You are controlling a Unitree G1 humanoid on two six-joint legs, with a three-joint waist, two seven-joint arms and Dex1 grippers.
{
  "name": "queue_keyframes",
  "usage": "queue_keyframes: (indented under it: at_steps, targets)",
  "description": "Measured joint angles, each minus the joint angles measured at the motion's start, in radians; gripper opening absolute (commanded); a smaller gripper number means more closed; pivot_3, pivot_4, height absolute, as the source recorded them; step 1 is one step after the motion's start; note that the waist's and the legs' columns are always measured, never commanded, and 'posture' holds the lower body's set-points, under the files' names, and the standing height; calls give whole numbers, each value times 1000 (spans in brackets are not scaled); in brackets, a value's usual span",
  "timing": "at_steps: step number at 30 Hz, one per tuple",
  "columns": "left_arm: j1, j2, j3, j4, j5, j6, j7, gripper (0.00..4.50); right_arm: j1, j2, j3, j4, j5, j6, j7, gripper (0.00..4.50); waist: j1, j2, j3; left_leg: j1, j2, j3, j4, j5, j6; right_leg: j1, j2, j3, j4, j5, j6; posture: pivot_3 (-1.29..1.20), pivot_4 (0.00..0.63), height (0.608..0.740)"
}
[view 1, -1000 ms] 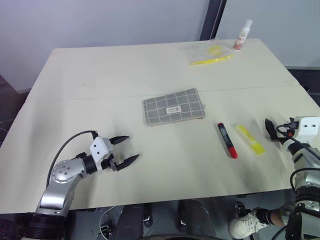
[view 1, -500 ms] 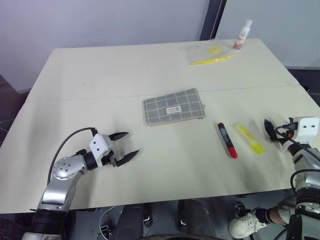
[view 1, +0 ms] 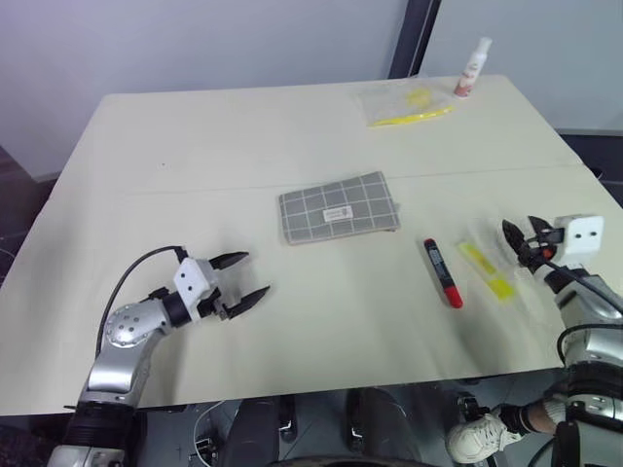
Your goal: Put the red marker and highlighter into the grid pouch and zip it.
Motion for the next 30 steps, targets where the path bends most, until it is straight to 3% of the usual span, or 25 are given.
queue_keyframes:
  at_steps: [2, 3, 8, 12, 19, 29, 30]
  targets:
    - [-93, -11, 2, 88, 39, -39, 43, 4067, -39, 78, 69, -97, -3, 34, -25, 79, -1, 0, 0, 1, 1, 0, 0, 1, -2, 0, 1, 0, 1, 1, 1, 0, 150, 740]
    - [-135, -15, 2, 117, 55, -59, 60, 4067, -58, 110, 107, -133, -9, 48, -38, 28, -1, 0, 0, 0, 2, 0, 0, 2, -3, -1, 1, 0, 1, 2, 0, 0, 150, 740]
    - [-344, 1, -55, 398, 224, -303, 94, 4067, -160, 257, 348, -216, -174, 81, -123, 28, 0, 0, 0, 0, 1, 4, -2, 3, -2, -4, 1, -1, 2, 3, 1, 0, 150, 740]
    - [-467, -16, -135, 640, 343, -480, 124, 4067, -250, 301, 475, -83, -318, 65, -191, 28, 8, -1, 0, -6, 0, 6, 0, 6, -6, -8, 1, -1, 2, 4, 3, 0, 150, 740]
    - [-665, -40, -244, 915, 530, -702, 258, 4067, -369, 243, 515, 136, -452, 49, -233, 28, 18, -2, 0, -4, 1, 6, 0, 5, -5, -6, 1, -1, 3, 4, 3, 0, 150, 740]
    - [-821, -142, -355, 1081, 702, -759, 447, 4067, -338, 238, 523, 110, -455, 39, -188, 28, 24, -2, -1, -4, 1, 5, 4, 3, 0, -5, 1, -1, 4, 4, 4, 0, 150, 740]
    - [-828, -153, -359, 1090, 704, -758, 447, 3820, -334, 238, 523, 103, -456, 41, -186, 7, 23, -2, -1, -4, 1, 5, 5, 3, 0, -5, 1, -1, 4, 4, 4, 0, 150, 740]
